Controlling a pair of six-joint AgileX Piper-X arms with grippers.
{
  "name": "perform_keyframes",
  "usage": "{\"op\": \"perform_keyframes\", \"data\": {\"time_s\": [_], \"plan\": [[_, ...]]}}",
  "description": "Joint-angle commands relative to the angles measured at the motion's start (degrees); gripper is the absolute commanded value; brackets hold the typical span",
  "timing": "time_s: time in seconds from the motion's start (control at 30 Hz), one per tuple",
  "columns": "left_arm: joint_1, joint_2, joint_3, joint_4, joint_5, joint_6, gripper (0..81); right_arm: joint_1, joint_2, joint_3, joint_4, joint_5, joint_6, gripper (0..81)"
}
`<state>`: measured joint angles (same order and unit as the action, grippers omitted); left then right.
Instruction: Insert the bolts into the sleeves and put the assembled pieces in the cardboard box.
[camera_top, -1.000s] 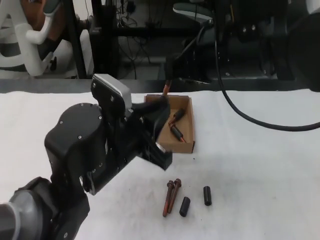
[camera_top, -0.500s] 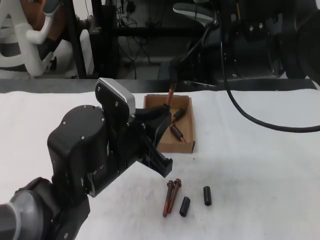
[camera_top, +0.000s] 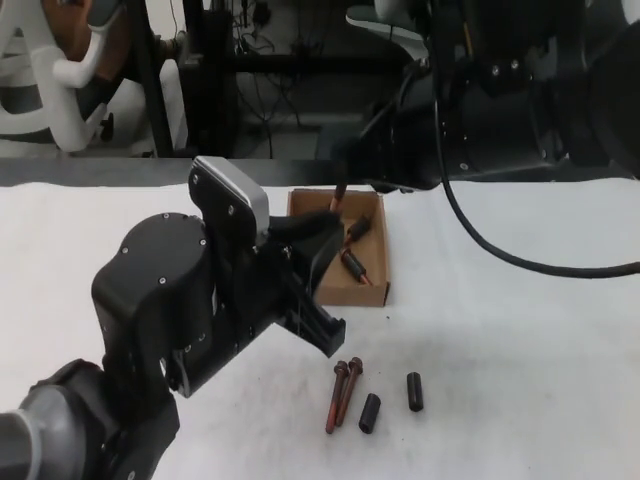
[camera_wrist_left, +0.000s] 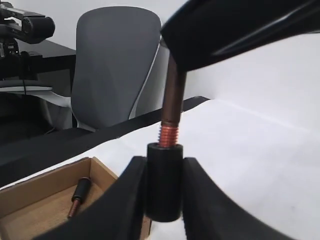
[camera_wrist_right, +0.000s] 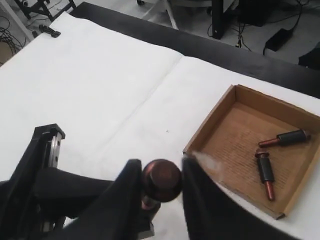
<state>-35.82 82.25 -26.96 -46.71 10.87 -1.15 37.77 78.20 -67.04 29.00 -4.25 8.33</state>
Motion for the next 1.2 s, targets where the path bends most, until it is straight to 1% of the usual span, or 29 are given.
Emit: {"op": "perform_keyframes", "data": {"time_s": [0.0, 0.03, 0.07, 0.13, 0.2, 0.23, 0.27, 0.3, 0.4, 0.47, 0.6, 0.67, 0.73, 0.83, 0.93, 1.03, 1.17], "plan": [[-0.1, -0.08, -0.62, -2.29, -0.09, -0.04, 1.8, 0.89, -0.5, -0.19, 5.04, -2.5, 0.49, 1.3], [-0.1, -0.08, -0.62, -2.4, -0.09, -0.04, 1.8, 0.89, -0.5, -0.2, 6.09, -2.5, 0.27, 4.8], [-0.1, -0.08, -0.62, -2.42, -0.09, -0.04, 1.8, 0.89, -0.5, -0.2, 6.49, -2.5, 0.31, 12.3], [-0.1, -0.08, -0.62, -2.42, -0.09, -0.04, 1.8, 0.89, -0.5, -0.2, 6.77, -2.5, 0.81, 31.9], [-0.1, -0.08, -0.62, -2.42, -0.09, -0.04, 1.8, 0.89, -0.5, -0.3, 6.54, -2.35, 3.04, 55.7], [-0.1, -0.08, -0.62, -2.42, -0.09, -0.04, 1.8, 0.89, -0.5, -0.31, 6.5, -2.34, 3.9, 64.0], [-0.1, -0.08, -0.62, -2.42, -0.09, -0.04, 1.8, 0.89, -0.5, -0.31, 6.52, -2.34, 4.46, 67.5], [-0.1, -0.08, -0.62, -2.42, -0.09, -0.04, 1.8, 0.89, -0.5, -0.31, 6.52, -2.48, 4.66, 67.1], [-0.1, -0.08, -0.76, -2.4, 0.55, -0.04, 1.8, 1.29, -0.9, -0.6, 7.21, -1.68, 4.64, 62.2], [0.02, -0.08, -1.0, -2.75, 0.56, -0.04, 1.8, 1.27, -1.41, -0.94, 10.41, 1.8, 4.5, 60.5], [1.39, 0.03, -1.92, -3.02, -1.07, -0.04, 1.8, 1.27, -2.04, -1.22, 20.56, 13.24, 3.12, 60.5], [2.66, 0.69, -3.59, -1.17, -0.95, -0.04, 1.8, 1.27, -1.27, -0.89, 23.87, 16.17, 2.06, 60.5], [4.16, 2.24, -6.35, 2.96, -0.29, -0.04, 1.8, 1.27, 0.37, -0.88, 26.67, 16.16, 2.55, 60.5], [5.85, 5.78, -13.16, 13.57, 0.01, -0.04, 1.8, 1.16, 3.97, -0.88, 28.89, 16.29, 4.02, 60.5], [6.88, 10.83, -21.25, 23.4, 3.17, -0.04, 1.8, 0.89, 7.56, -0.88, 28.66, 16.81, 4.88, 60.5], [7.25, 16.22, -27.97, 29.4, 4.1, -0.04, 1.8, 0.33, 11.71, -0.88, 28.2, 16.81, 5.42, 60.5], [7.25, 21.95, -34.31, 31.99, 4.56, -0.04, 1.8, -1.01, 15.9, -0.88, 27.37, 16.81, 5.41, 60.5]]}}
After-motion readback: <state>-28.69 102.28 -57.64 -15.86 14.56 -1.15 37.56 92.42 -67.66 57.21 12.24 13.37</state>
